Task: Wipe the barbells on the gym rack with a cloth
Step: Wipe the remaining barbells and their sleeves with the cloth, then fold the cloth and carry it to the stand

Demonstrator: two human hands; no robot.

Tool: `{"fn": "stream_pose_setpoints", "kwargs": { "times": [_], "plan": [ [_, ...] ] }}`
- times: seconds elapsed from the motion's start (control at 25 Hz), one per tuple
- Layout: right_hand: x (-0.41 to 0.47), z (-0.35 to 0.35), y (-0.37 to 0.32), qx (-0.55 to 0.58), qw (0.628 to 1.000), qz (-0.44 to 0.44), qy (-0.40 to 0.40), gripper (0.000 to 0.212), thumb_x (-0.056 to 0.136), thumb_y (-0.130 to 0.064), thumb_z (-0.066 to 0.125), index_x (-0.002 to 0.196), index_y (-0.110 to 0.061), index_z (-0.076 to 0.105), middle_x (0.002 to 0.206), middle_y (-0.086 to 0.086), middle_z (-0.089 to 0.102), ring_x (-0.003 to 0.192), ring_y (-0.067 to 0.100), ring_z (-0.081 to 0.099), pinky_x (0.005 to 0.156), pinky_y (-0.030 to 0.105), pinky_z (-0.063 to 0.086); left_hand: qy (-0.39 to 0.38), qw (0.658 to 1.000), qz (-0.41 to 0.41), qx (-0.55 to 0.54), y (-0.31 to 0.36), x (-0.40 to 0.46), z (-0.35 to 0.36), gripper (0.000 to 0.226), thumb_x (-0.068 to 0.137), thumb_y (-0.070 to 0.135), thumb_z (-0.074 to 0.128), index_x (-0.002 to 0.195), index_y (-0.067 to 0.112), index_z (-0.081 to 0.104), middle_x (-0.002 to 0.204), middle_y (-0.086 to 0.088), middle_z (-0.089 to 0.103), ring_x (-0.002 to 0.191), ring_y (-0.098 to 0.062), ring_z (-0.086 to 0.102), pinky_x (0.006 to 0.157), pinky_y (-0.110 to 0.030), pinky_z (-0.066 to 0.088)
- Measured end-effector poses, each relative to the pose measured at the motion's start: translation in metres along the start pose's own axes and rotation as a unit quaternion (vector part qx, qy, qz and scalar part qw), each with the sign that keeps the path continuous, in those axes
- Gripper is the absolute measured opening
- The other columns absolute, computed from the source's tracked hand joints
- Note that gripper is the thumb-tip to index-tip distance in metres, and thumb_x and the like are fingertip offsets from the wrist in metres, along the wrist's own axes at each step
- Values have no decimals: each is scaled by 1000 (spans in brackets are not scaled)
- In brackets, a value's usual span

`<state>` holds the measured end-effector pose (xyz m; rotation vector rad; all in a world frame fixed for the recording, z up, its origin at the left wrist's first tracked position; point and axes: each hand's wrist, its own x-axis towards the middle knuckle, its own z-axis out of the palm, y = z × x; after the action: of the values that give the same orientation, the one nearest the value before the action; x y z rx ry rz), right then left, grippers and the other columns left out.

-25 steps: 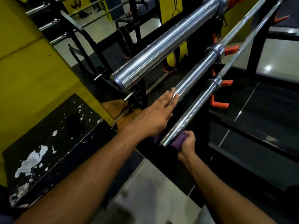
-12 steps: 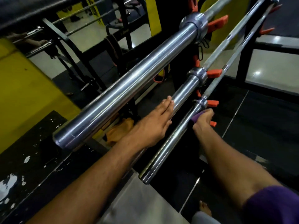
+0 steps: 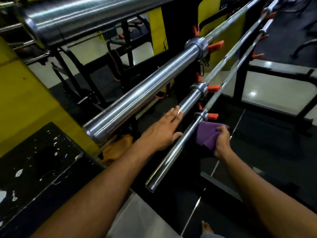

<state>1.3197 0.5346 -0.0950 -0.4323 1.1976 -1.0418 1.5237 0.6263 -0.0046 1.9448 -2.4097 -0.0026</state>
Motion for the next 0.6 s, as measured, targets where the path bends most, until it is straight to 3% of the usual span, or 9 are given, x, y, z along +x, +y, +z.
{"fn": "stream_pose_setpoints", "kwargs": {
  "times": [0.12,0.2,0.28,0.36,0.44,0.52,0.6],
  "plan": [
    [-66,-17,-20,-36,998,-43,-41,16,89,-23,49,83,-16,61,90,12,65,79,25,61,82,41,52,73,993,55,80,18,-9,-2,73,97,42,56,159,18,24,166,-14,15,152,-29,21,123,-49,16],
    [-99,-40,-23,-45,996,-65,-31,23,90,-28,50,87,-11,65,86,12,70,80,28,66,80,42,54,126,986,106,-35,59,-30,3,71,90,48,62,151,19,41,156,-12,39,138,-30,45,115,-48,36],
    [-126,-67,-19,-38,997,-52,-32,51,83,-40,53,109,1,68,105,25,71,97,43,68,84,49,57,57,971,103,-210,117,-58,12,81,86,63,61,152,25,36,152,-2,43,136,-22,46,111,-40,41],
    [-145,-99,-10,-19,999,-48,-12,71,75,-46,58,119,10,62,115,35,65,107,49,64,84,47,57,-8,959,99,-266,170,-84,28,95,80,67,66,156,29,25,156,3,35,140,-17,36,112,-37,40],
    [-171,-125,-8,20,998,-51,36,62,78,-46,63,107,9,63,103,30,70,97,43,69,71,36,59,-17,959,117,-256,207,-98,41,94,80,54,71,156,29,20,155,5,30,136,-20,36,104,-39,44],
    [-193,-152,-5,33,996,-73,43,36,97,-38,51,90,-4,63,77,13,73,70,23,71,59,29,55,-2,951,131,-279,228,-99,46,78,84,31,67,151,30,28,151,7,34,130,-22,44,96,-40,50],
    [-208,-183,-5,21,995,-83,58,36,100,-40,50,98,-7,65,88,13,74,80,21,71,68,32,55,-14,934,139,-328,246,-95,47,63,83,18,56,143,31,40,145,8,43,124,-20,51,96,-40,51]
  ]
}}
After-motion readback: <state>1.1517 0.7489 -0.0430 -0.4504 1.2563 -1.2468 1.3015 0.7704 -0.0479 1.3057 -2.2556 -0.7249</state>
